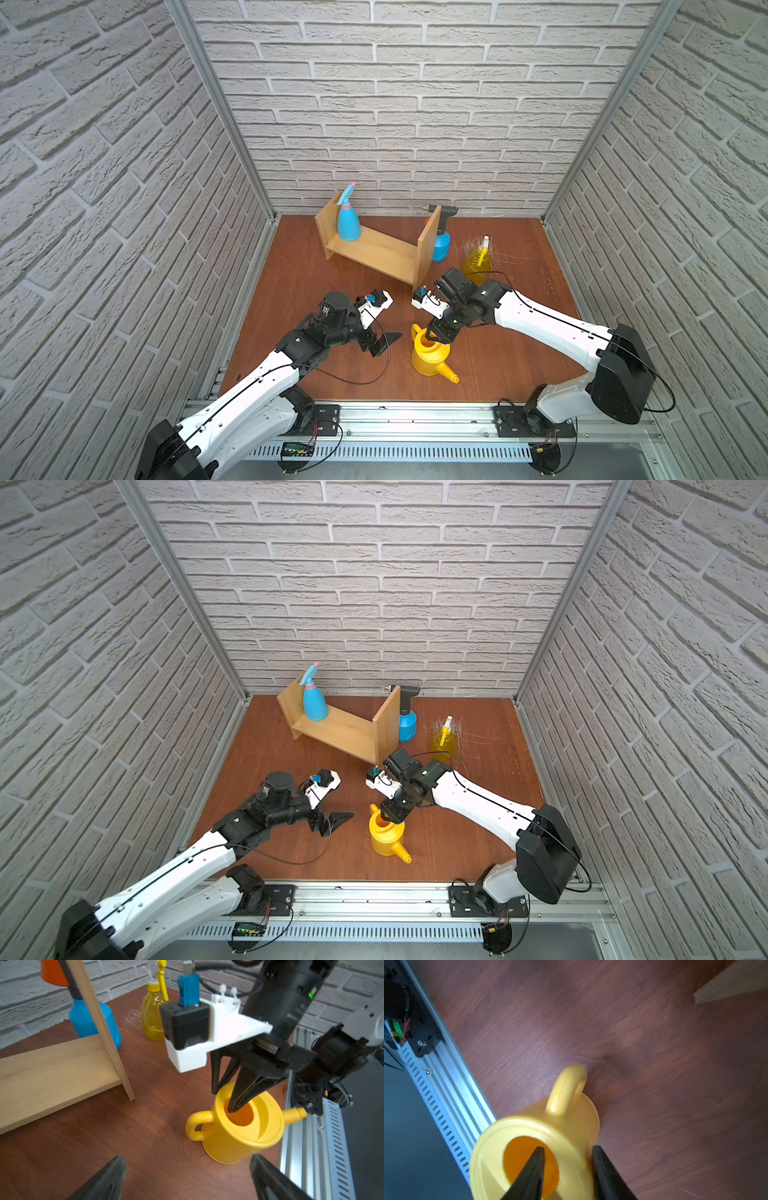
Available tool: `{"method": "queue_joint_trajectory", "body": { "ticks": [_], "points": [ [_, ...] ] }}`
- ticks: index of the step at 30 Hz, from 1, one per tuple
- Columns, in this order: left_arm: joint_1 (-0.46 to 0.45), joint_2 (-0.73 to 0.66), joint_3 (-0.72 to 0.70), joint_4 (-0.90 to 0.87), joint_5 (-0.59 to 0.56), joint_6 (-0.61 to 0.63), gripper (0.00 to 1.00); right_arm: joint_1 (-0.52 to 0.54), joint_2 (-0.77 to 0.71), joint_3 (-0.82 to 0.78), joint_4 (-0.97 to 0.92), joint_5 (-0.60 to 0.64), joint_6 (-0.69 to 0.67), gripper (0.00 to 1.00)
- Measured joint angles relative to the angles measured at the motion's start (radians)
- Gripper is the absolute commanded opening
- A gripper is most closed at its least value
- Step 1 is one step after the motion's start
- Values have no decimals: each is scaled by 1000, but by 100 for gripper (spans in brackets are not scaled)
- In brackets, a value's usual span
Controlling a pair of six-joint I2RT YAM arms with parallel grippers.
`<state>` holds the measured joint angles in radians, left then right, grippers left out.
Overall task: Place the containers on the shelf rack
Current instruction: 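Move the container to the center of the board, then pick up a container from the center of the board.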
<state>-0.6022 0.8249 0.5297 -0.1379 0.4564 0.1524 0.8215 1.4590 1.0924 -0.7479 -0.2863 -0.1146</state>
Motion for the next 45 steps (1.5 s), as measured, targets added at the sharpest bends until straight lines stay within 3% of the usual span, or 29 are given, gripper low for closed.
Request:
{"method": "queue_joint_trajectory", "body": {
  "ticks": [6, 12, 17, 22, 24, 27, 34, 41, 45],
  "points": [
    [0, 25, -16, -44, 51, 137, 96, 32, 0, 7, -16, -2, -138, 47],
    [3, 159, -27, -19, 97, 234, 92, 32, -59, 13, -2, -3, -142, 60],
    [9, 307, 10, -25, 159, 326, 90, 32, -267, -56, 72, -15, -58, 66],
    [58, 421, 80, -49, 232, 446, 86, 33, -565, -282, 204, -20, 114, 73],
    [72, 472, 128, -63, 257, 492, 83, 34, -646, -379, 240, 4, 190, 73],
    [83, 544, 193, -80, 293, 557, 81, 36, -736, -488, 257, 106, 312, 84],
    [75, 681, 290, -164, 342, 702, 79, 20, -934, -595, 207, 386, 619, 71],
    [19, 764, 352, -214, 354, 790, 77, 6, -747, -589, 171, 407, 776, 45],
    [-9, 797, 378, -225, 356, 812, 73, -26, -613, -587, 182, 360, 817, 40]
  ]
}}
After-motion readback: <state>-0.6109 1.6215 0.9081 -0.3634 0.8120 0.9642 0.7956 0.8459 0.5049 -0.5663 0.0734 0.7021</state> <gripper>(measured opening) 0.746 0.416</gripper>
